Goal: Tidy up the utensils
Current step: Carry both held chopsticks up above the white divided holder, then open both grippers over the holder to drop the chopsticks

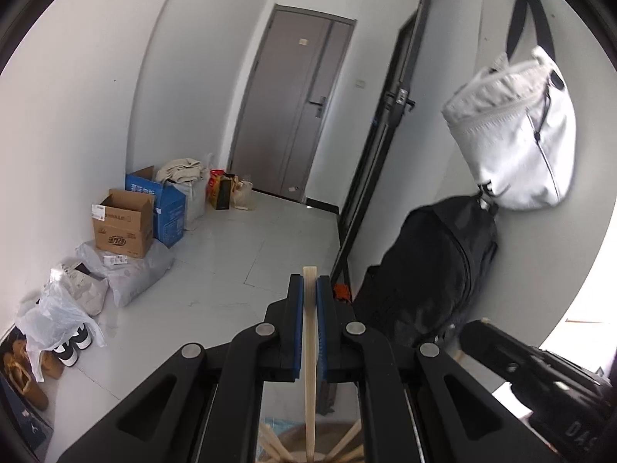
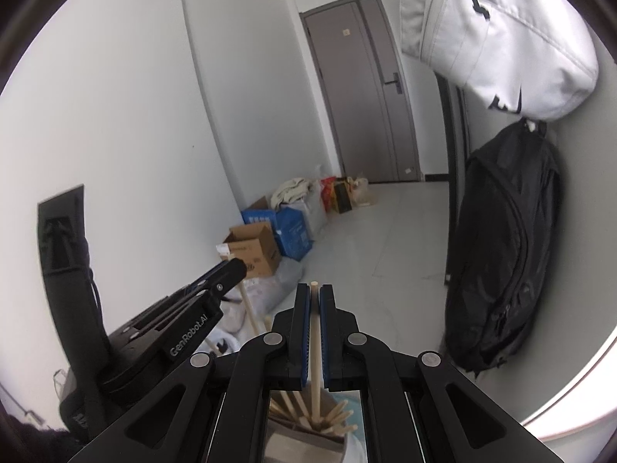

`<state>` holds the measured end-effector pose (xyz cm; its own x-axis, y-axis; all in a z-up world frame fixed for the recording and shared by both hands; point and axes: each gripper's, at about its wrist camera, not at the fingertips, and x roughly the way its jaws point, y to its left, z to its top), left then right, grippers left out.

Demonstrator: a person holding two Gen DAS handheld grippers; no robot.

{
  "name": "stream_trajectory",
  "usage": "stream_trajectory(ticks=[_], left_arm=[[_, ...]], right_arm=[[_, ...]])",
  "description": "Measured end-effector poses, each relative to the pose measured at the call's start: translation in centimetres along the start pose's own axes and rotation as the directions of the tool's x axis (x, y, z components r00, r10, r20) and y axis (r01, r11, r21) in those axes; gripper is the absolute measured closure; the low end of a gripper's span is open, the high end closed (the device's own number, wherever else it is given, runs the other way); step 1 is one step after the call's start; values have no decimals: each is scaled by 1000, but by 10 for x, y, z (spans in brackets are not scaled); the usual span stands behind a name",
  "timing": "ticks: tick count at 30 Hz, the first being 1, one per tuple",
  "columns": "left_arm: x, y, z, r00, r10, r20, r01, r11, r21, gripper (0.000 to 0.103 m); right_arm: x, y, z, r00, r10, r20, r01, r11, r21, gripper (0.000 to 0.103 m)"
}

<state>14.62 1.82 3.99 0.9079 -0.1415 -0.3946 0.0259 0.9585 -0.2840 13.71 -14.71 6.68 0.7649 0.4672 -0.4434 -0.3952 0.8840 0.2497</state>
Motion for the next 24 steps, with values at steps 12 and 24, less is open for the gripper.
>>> stream_trajectory(ticks=[12, 24], left_arm=[[-3, 1, -8, 979, -118, -168, 131, 989, 69, 101], [-30, 12, 3, 938, -205, -280, 211, 977, -12, 86]], right_arm=[[10, 2, -22, 997, 29, -69, -29, 1000, -2, 99], [-5, 1, -44, 988, 90, -125, -78, 992, 99, 75]])
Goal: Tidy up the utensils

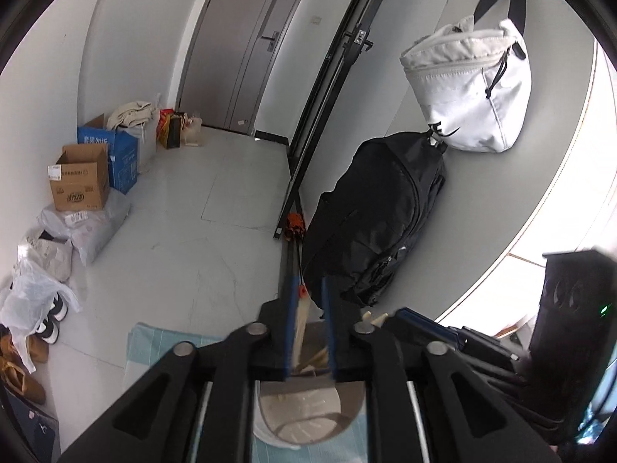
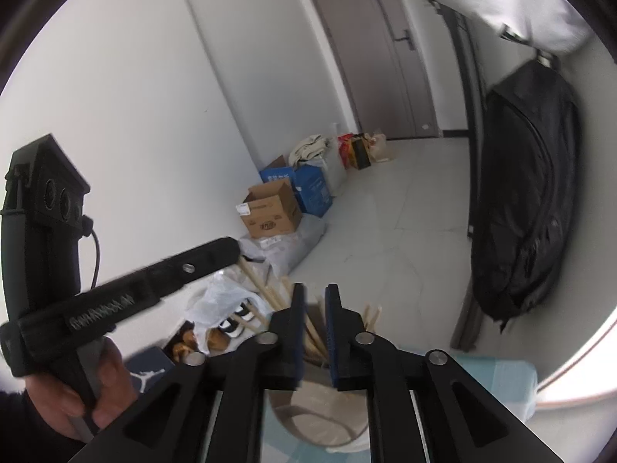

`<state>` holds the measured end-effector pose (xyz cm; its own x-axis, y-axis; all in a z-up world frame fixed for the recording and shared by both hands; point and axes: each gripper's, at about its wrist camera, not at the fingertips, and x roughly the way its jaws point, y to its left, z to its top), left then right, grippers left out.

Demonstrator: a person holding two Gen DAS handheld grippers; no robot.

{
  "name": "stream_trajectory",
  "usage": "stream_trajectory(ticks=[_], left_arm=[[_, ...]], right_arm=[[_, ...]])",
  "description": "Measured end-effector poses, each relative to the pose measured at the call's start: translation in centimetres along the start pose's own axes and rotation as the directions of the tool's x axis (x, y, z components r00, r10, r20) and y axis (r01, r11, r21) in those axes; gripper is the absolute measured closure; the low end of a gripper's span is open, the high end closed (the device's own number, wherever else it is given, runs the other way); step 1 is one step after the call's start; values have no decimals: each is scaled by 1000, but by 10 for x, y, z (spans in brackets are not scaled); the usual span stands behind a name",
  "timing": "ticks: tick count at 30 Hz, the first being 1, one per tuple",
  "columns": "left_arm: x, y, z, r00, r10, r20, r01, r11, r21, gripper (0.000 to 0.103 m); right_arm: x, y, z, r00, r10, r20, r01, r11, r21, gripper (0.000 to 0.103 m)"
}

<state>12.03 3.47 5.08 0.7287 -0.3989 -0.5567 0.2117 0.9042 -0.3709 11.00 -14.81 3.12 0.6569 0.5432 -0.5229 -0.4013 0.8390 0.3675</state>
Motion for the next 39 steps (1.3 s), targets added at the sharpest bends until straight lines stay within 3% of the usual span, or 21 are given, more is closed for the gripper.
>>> stream_trajectory(ticks=[1, 4, 7, 12, 15, 22, 24, 32, 34, 39], left_arm=[[-4, 0, 0, 1000, 5, 4, -5, 1000, 0, 75], [-23, -1, -2, 998, 24, 55, -23, 1000, -4, 57], [-37, -3, -7, 995, 62, 84, -62, 998, -7, 56], [-51, -6, -17, 989, 111, 95, -111, 994, -1, 53], [-61, -10, -25, 983, 142, 117, -143, 990, 3, 34], [-76, -16, -39, 967, 194, 163, -198, 980, 7, 33], [-81, -16, -45, 963, 209, 170, -213, 977, 6, 26], [-91, -22, -73, 946, 242, 214, -256, 966, 38, 21], [-91, -22, -78, 942, 251, 221, -264, 964, 30, 9], [-90, -23, -92, 932, 264, 248, -281, 959, 35, 7]], right_arm=[[-6, -1, -3, 1000, 7, 11, -7, 1000, 17, 62], [-31, 4, -14, 998, 5, 67, -6, 1000, 23, 56], [-52, 9, -22, 994, -16, 109, 13, 999, 29, 47], [-77, 18, -30, 988, -42, 146, 40, 999, 20, 39], [-95, 27, -38, 982, -49, 182, 50, 999, 2, 31], [-119, 36, -53, 970, -56, 239, 66, 997, -34, 17], [-124, 37, -58, 966, -50, 252, 63, 997, -42, 12], [-130, 42, -83, 960, -24, 280, 51, 995, -87, 6], [-132, 43, -90, 956, -23, 292, 55, 993, -102, 3], [-135, 44, -105, 946, -20, 323, 68, 988, -140, 1]])
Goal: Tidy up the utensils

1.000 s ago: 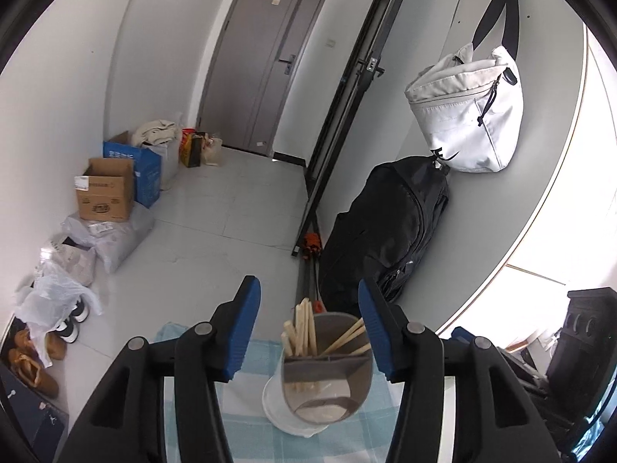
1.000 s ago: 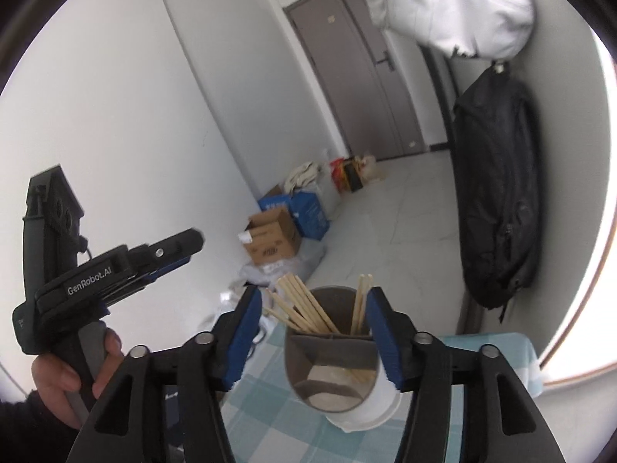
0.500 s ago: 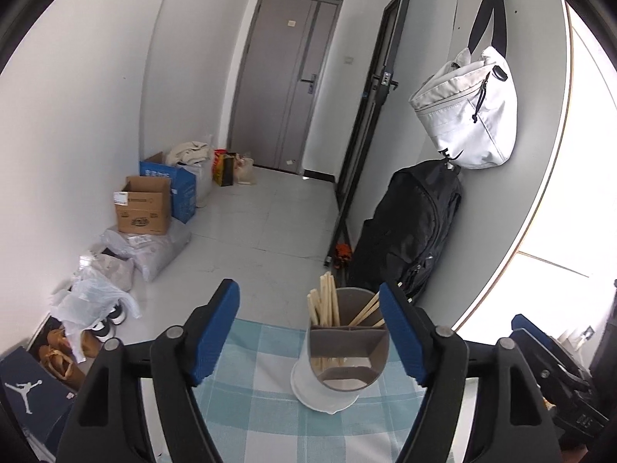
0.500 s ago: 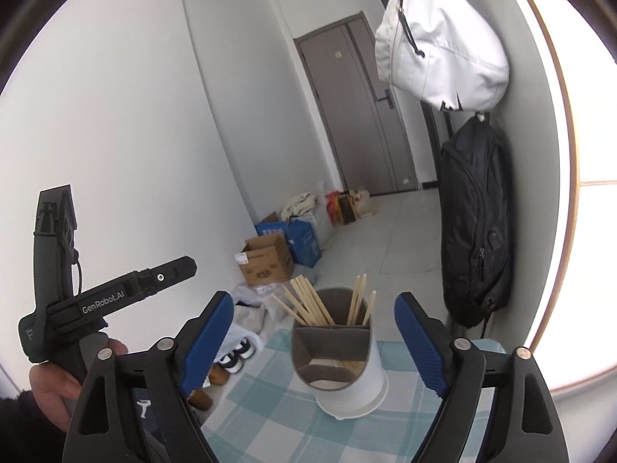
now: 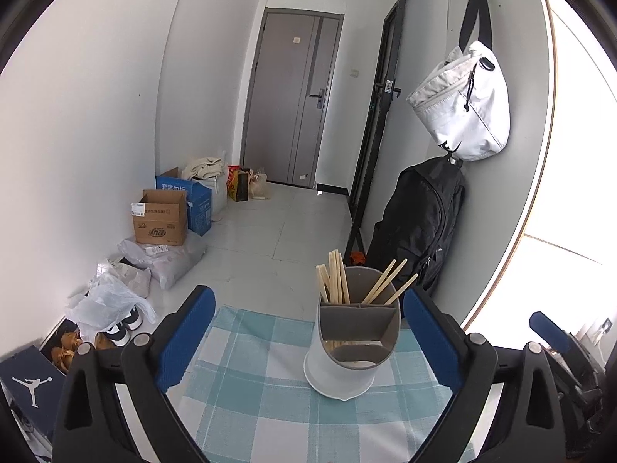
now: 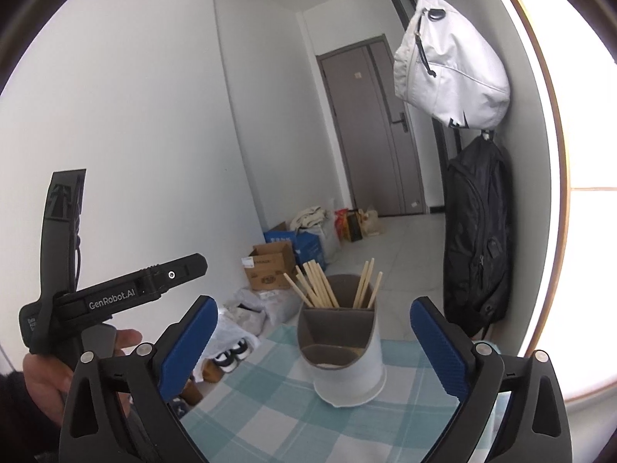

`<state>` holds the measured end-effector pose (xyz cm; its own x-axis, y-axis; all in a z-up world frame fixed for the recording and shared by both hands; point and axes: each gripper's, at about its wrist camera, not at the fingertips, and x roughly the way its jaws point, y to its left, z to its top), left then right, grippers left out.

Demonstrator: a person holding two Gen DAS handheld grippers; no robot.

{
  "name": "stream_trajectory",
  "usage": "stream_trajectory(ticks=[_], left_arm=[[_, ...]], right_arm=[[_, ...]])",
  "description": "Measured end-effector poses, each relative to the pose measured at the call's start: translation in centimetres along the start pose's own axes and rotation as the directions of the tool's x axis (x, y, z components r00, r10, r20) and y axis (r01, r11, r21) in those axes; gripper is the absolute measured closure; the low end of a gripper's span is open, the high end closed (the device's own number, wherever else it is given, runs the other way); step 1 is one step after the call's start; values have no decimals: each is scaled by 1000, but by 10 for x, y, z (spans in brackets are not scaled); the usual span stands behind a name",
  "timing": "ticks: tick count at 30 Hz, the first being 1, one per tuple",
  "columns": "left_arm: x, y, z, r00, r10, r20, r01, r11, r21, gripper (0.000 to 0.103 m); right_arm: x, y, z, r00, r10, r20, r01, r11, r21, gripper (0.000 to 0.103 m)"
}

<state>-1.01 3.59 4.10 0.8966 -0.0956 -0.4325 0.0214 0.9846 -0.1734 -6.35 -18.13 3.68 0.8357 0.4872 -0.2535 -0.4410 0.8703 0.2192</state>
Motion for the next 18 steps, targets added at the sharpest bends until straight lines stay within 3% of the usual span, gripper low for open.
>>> stream_trajectory(ticks=[9, 18], left_arm=[[14, 2, -21, 999, 32, 0, -32, 999, 13, 7], [31, 3, -35, 998, 53, -39, -53, 998, 14, 7]], right_arm=[[-2, 2, -20, 1000, -9, 22, 10, 999, -42, 0], [-1, -8, -33, 1000, -20, 14, 20, 1000, 2, 0]])
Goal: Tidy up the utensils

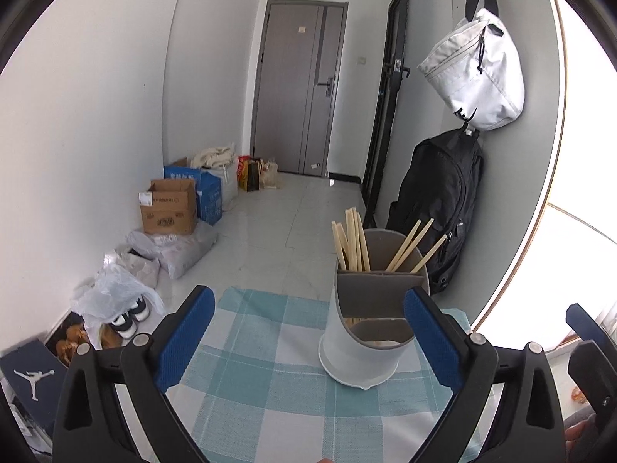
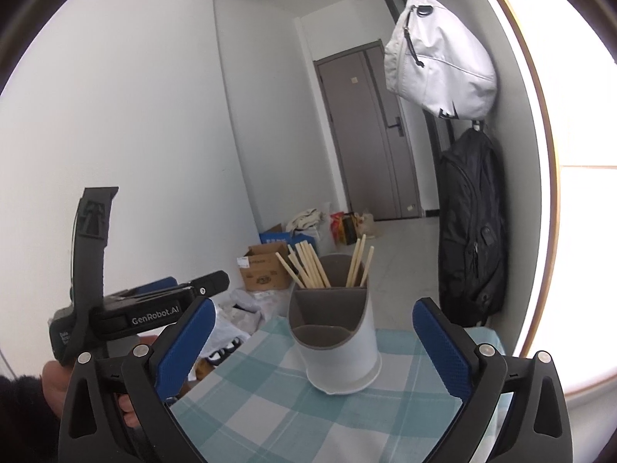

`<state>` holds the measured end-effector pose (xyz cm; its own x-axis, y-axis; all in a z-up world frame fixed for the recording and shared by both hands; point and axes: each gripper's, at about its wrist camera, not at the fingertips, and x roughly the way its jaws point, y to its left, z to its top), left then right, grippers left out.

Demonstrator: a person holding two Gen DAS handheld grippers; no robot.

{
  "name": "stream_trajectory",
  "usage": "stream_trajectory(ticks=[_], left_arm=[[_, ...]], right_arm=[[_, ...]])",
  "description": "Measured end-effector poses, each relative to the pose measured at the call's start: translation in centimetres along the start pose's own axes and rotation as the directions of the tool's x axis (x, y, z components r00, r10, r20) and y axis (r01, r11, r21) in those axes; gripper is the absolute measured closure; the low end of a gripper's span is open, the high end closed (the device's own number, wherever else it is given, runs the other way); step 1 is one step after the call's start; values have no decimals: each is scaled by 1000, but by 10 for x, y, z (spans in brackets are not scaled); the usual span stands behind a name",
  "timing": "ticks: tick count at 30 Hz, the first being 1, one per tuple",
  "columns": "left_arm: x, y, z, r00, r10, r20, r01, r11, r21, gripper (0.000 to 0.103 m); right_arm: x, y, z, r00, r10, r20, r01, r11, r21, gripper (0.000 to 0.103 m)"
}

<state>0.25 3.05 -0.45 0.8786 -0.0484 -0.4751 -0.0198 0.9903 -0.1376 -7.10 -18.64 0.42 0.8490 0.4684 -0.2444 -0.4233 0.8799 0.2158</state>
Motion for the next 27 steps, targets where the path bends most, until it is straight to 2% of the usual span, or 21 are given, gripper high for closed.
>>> stream_trajectory(ticks=[9, 16, 27], left_arm=[[-1, -2, 1, 1000, 19, 19, -20, 999, 31, 7], [2, 0, 1, 1000, 15, 2, -15, 1000, 16, 7], [-3, 2, 1, 999, 21, 30, -21, 1000, 2, 7]], right_arm=[[3, -4, -2, 1000, -8, -4, 8, 1000, 9, 0], [4, -2, -4, 1000, 3, -2, -3, 1000, 10, 0], [4, 1, -5, 1000, 3, -8, -3, 1000, 1, 0]])
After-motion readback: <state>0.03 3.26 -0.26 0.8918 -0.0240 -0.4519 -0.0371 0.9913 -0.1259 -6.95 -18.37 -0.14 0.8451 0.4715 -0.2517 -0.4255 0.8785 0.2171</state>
